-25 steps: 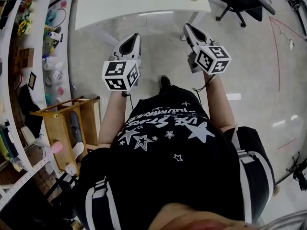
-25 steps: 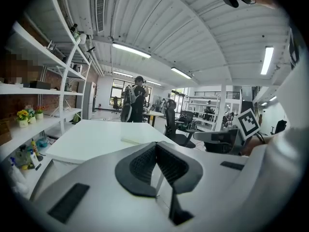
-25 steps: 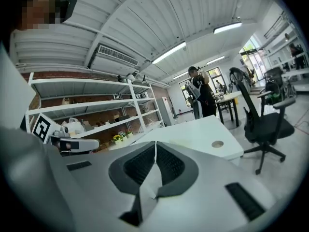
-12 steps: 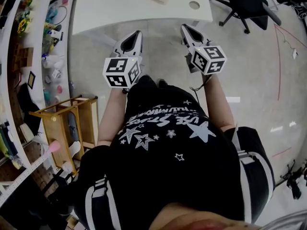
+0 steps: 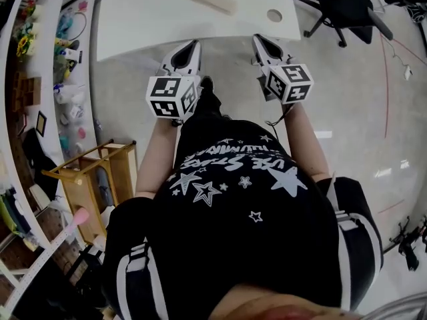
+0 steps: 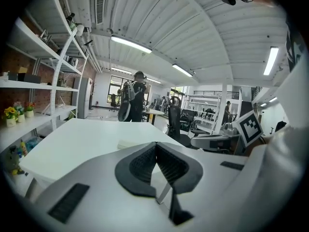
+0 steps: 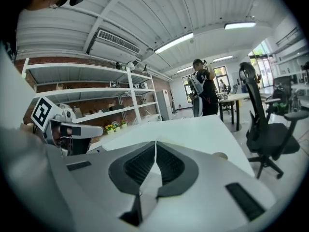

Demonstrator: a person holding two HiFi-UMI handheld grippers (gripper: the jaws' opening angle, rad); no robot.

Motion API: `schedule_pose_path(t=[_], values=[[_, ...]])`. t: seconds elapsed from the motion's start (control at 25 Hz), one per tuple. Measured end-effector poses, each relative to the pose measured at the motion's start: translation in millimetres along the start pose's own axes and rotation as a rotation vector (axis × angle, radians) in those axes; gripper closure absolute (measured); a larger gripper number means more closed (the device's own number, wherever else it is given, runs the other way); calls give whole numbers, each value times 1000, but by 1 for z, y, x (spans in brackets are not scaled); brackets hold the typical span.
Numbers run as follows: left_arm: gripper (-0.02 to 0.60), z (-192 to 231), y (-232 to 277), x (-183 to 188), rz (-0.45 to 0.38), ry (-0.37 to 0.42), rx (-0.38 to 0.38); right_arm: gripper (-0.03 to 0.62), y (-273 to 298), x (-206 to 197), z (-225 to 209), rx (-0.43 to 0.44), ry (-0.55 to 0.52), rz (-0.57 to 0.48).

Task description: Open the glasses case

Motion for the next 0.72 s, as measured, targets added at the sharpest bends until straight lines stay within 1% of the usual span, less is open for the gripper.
schedule_pose_path(t=[0.12,0.28,0.52,0.6,0.72], values=[[569,20,22,5,13,-4,-13,585,23,8,-8,-21,-11,-1],[569,47,51,10,40,11,-35,585,59,17,-16,-35,-10,1],[569,83,97,6,96,24,-77,585,110,25,-32,-72,-17,40],[569,92,111,5,112,15,-89,585,121,26,-35,-84,-23,59],[569,102,130,3,124,3,-126,583,136,27,-40,-106,-26,87]])
Point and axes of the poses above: the fingertips, and each gripper's own axes: y forward along the fingers, z to its left, x out of its top, the point moved 7 cm from there along -y, backward along the fingers, and after that the axes turned 3 degrees about y, right-handed, at the moved point
